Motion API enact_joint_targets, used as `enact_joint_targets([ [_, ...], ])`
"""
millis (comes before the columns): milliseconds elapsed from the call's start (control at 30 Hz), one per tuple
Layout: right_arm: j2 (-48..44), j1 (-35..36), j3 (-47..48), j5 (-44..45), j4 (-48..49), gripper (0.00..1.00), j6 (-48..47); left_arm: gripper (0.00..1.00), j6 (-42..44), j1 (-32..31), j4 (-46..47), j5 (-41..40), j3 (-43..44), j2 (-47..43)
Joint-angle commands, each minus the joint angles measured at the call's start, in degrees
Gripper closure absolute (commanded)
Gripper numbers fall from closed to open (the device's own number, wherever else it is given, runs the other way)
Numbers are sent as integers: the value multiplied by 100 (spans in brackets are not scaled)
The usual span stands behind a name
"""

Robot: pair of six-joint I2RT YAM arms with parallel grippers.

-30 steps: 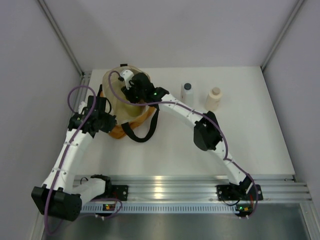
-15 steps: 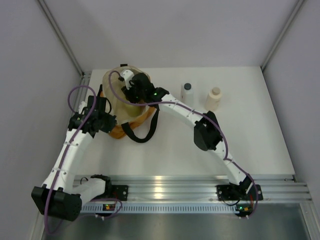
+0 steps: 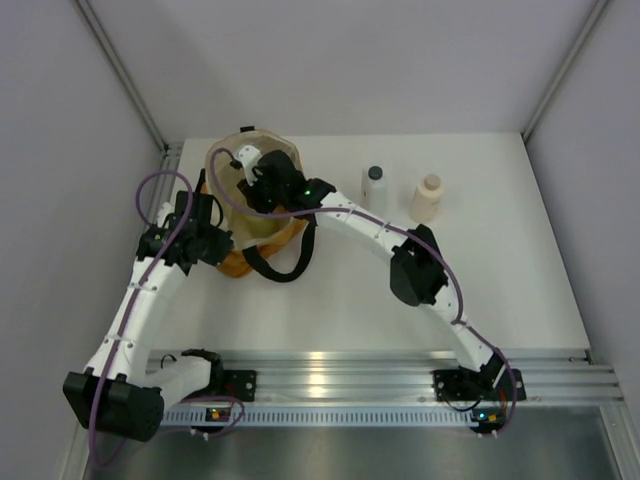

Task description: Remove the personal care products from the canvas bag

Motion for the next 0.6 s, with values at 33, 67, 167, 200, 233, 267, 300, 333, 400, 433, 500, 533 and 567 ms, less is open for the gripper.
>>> enact_joint_targets([
  [33, -1125, 266, 227, 35, 759, 100, -173, 100, 8, -9, 130, -13, 44, -21],
  [67, -1195, 266, 227, 26, 759, 100, -173, 100, -1, -9, 130, -13, 44, -12],
  [167, -1292, 292, 219, 44, 759, 100, -208, 100, 8, -9, 138, -13, 43, -21],
  [200, -1354, 292, 219, 35, 759, 100, -226, 100, -1, -9, 130, -13, 44, -4],
  [233, -1389, 310, 219, 44, 759, 100, -235, 100, -1, -9, 130, -4, 44, -12],
  [267, -1450, 318, 219, 52, 759, 100, -243, 100, -1, -9, 138, -4, 44, -12],
  [300, -1486, 327, 210, 52, 759, 100, -261, 100, -1, -9, 130, -4, 44, -12],
  [333, -1521, 353, 210, 52, 759, 100, -278, 100, -1, -9, 130, -4, 52, -21],
  [400, -1643, 371, 192, 79, 759, 100, -305, 100, -1, -9, 130, -4, 44, -12],
  [433, -1688, 389, 184, 79, 759, 100, -322, 100, -1, -9, 138, -4, 44, -21],
  [500, -1828, 415, 166, 88, 741, 100, -340, 100, -1, -9, 130, -4, 44, -30],
  [533, -1872, 415, 175, 96, 698, 100, -331, 100, -1, -9, 130, -4, 44, -30],
  [567, -1977, 415, 175, 105, 663, 100, -340, 100, -9, -9, 130, -4, 44, -30],
])
